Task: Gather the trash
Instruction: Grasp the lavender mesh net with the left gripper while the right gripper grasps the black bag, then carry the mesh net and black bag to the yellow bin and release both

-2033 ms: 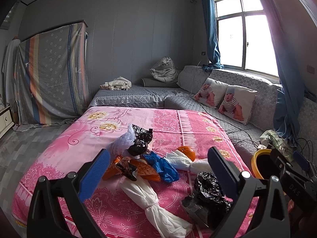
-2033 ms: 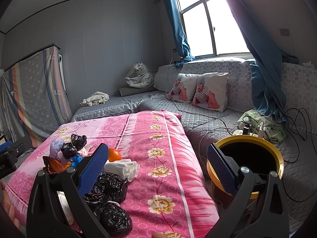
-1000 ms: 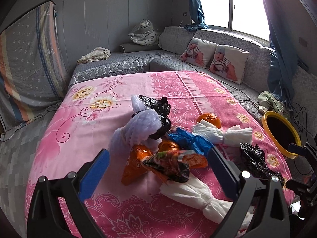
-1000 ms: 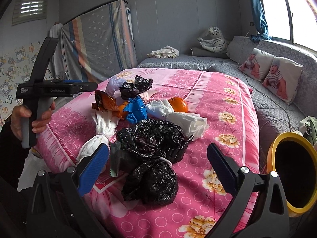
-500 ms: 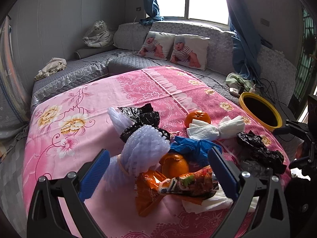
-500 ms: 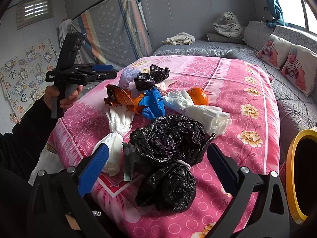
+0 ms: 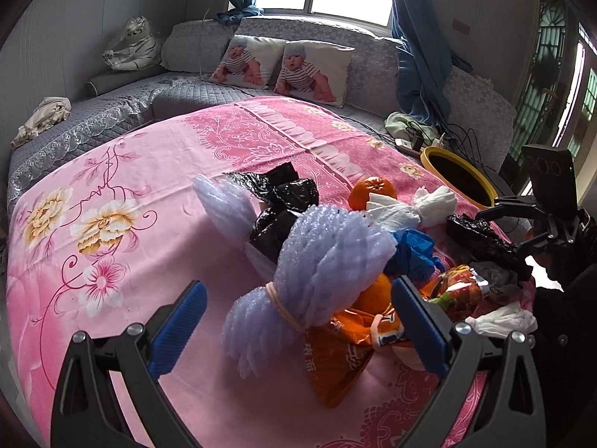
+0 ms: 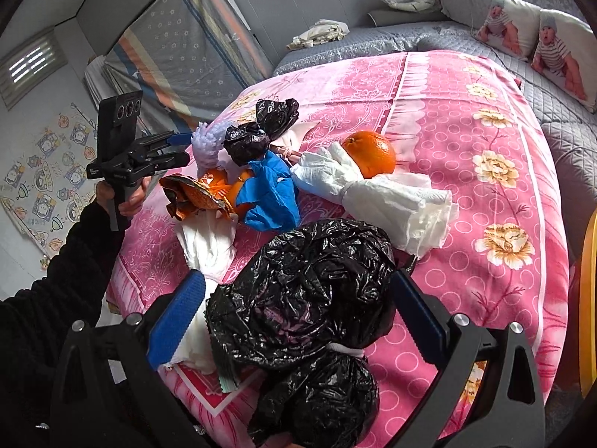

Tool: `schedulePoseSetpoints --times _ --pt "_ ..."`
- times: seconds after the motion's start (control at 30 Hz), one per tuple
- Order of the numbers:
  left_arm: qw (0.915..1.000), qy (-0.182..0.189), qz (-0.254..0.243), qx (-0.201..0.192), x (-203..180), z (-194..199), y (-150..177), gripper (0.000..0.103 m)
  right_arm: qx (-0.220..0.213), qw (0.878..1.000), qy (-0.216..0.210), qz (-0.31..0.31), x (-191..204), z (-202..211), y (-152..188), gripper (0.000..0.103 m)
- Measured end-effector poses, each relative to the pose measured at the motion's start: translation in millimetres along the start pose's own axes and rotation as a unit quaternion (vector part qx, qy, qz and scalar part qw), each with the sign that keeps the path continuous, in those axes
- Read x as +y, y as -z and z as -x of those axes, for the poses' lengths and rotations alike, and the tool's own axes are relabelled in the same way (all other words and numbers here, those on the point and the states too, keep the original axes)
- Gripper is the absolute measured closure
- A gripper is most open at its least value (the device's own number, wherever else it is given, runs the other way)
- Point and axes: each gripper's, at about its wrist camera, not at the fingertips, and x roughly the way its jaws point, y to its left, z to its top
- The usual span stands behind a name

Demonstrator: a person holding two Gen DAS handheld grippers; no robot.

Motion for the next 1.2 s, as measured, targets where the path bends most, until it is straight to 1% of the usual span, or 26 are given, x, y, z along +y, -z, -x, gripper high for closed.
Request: schedulePoseSetpoints --times 0.1,0.13,0.17,0.2,0.23,0.27,0.3,0.33,0.37,0.4,0.43,0.5,0.57,0.63,0.73,1.0,1.2 --pt "0.9998 0.008 0.006 0.016 10 -12 4 0.008 0.005 1.000 -0.005 -0.007 -2 -5 -1 0.008" --pt "0.9997 0.012 0.012 0.018 13 -15 5 0.010 0.005 1.000 -0.004 -0.009 -3 -6 -1 0.009" --pt "0.9995 0.015 0.018 0.019 16 -18 7 0.018 0.005 1.000 -0.003 -0.011 -3 -7 -1 0.009" --pt "0.9994 0.017 0.024 0.021 17 -20 9 0.023 0.007 1.000 -0.004 -0.014 -4 -7 -1 0.012" --pt "0.9991 0.020 0.029 0.024 19 -23 10 0.034 0.009 1.000 -0.004 -0.017 -6 -8 -2 0.015" --pt "0.9989 0.019 0.032 0.028 20 -26 12 0.041 0.011 1.000 -0.005 -0.019 -7 -9 -2 0.016" --pt "0.9989 0.016 0.032 0.030 20 -29 13 0.044 0.012 1.000 -0.006 -0.020 -7 -10 -2 0.019" --pt "0.9989 0.012 0.033 0.031 21 -31 13 0.050 0.012 1.000 -0.004 -0.020 -7 -11 -2 0.025" --pt "0.9988 0.010 0.035 0.033 21 -33 12 0.054 0.012 1.000 -0.002 -0.020 -7 -11 -3 0.029" --pt "0.9988 0.006 0.036 0.034 21 -34 12 0.055 0.011 1.000 0.000 -0.022 -8 -11 -3 0.039" --pt "0.9988 0.005 0.036 0.033 20 -33 11 0.057 0.010 1.000 0.000 -0.028 -10 -11 -3 0.052" --pt "0.9988 -0.004 0.040 0.028 19 -31 10 0.060 0.014 0.999 0.004 -0.039 -14 -11 -3 0.066" --pt "0.9986 -0.013 0.048 0.020 21 -28 10 0.061 0.020 0.999 -0.003 -0.047 -20 -13 -2 0.074" --pt "0.9979 -0.017 0.061 0.011 24 -21 9 0.061 0.018 0.999 0.006 -0.047 -22 -13 0 0.081" --pt "0.9969 -0.023 0.075 -0.007 26 -8 8 0.061 0.003 0.999 0.008 -0.041 -21 -5 1 0.085" --pt "0.9931 -0.043 0.101 -0.042 20 20 -2 0.061 -0.034 0.999 0.007 -0.035 -22 17 -4 0.086" --pt "0.9920 -0.055 0.104 -0.046 12 27 -14 0.061 -0.062 0.998 0.007 -0.033 -24 36 -5 0.086"
